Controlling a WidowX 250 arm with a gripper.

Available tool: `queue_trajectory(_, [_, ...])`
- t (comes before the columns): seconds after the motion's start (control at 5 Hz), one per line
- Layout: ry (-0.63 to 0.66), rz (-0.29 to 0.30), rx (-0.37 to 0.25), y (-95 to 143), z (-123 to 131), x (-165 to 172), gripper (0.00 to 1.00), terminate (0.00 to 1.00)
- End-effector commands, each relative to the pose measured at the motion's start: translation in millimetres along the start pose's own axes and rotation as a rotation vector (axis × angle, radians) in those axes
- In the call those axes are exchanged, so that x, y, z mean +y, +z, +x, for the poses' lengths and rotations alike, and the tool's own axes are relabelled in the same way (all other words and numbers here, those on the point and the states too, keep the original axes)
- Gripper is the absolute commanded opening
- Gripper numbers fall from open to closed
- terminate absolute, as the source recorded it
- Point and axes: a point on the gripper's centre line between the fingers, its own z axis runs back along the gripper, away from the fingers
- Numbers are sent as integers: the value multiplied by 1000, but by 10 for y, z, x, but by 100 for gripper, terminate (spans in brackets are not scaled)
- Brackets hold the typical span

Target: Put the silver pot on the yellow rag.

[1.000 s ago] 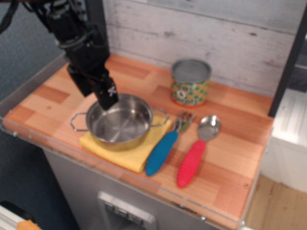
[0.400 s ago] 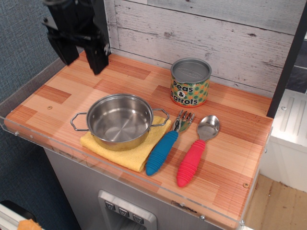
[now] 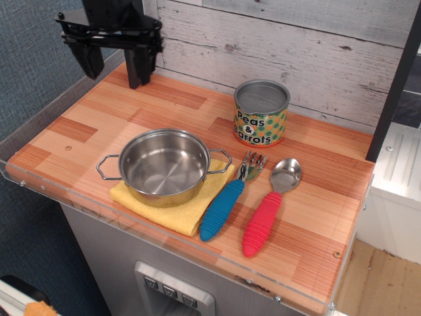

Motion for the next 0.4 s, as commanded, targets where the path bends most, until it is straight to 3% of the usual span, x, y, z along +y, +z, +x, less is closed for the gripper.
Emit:
queue_trajectory(0.0, [-16, -52, -34, 290, 82, -179, 100, 0])
queue_trajectory(0.2, [-42, -79, -24, 324, 63, -392, 100, 100])
